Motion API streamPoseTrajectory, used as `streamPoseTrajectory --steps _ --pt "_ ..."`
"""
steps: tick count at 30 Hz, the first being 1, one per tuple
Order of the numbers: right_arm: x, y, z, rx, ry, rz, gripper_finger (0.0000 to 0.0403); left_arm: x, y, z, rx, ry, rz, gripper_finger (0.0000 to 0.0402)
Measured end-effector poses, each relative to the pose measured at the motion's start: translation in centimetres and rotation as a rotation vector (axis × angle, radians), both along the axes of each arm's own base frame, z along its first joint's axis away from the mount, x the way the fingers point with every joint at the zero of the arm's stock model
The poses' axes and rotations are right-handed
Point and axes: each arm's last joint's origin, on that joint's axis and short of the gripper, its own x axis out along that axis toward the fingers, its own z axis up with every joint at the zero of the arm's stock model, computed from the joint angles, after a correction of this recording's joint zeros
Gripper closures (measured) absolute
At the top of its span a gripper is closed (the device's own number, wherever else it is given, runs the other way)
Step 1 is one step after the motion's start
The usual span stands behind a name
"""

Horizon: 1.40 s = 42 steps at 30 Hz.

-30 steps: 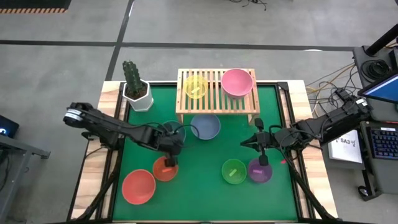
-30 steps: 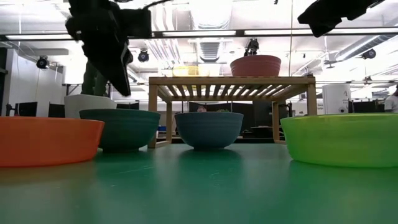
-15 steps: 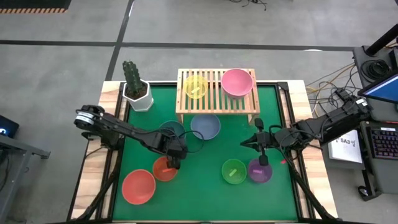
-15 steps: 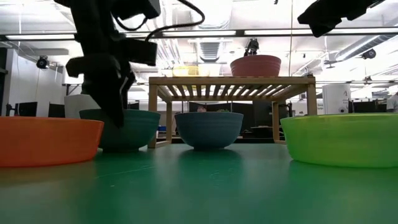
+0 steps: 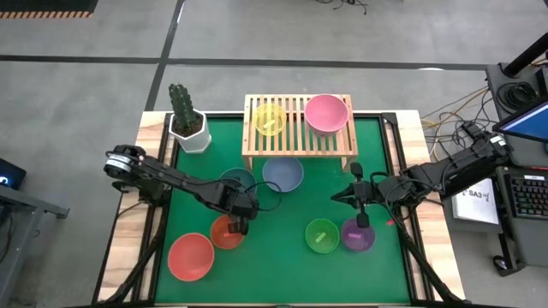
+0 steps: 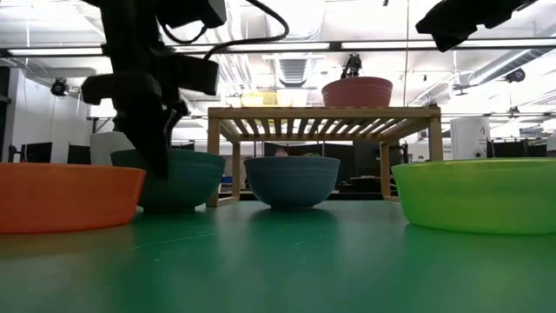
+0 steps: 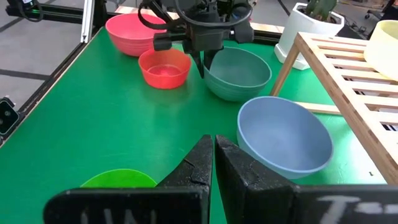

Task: Place and stack bowls onto a shelf
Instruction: Stack the dark green bowl on top of the pink bowl on the shelf

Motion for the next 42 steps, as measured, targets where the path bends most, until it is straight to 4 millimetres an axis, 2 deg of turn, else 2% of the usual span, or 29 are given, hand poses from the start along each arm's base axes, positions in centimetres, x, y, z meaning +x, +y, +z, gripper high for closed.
streamPoseTrajectory --steps 5,12,17,21,31,42 --pt "0.0 0.0 0.0 -0.001 0.000 0.000 0.0394 0.7 -0.7 2.7 0.004 0.000 -0.046 0.0401" --pt "0.0 0.0 0.0 -0.004 0.000 0.002 0.0394 1.6 -1.6 9.2 0.006 -0.022 -0.182 0.0401" --pt "0.0 0.0 0.0 -0.004 0.001 0.002 0.0394 2.3 -1.3 13.2 0.048 -0.114 -0.253 0.0401" --pt "0.0 0.0 0.0 -0.004 0.001 0.003 0.0394 2.8 -0.6 15.3 0.160 -0.182 -0.282 0.0401" --pt "-0.1 0.0 0.1 0.010 0.006 0.027 0.0394 5.9 3.1 18.1 0.406 -0.426 -0.340 0.0401" --pt "-0.7 -0.1 0.4 0.032 -0.001 0.046 0.0394 9.1 8.0 19.8 0.602 -0.644 -0.333 0.0402"
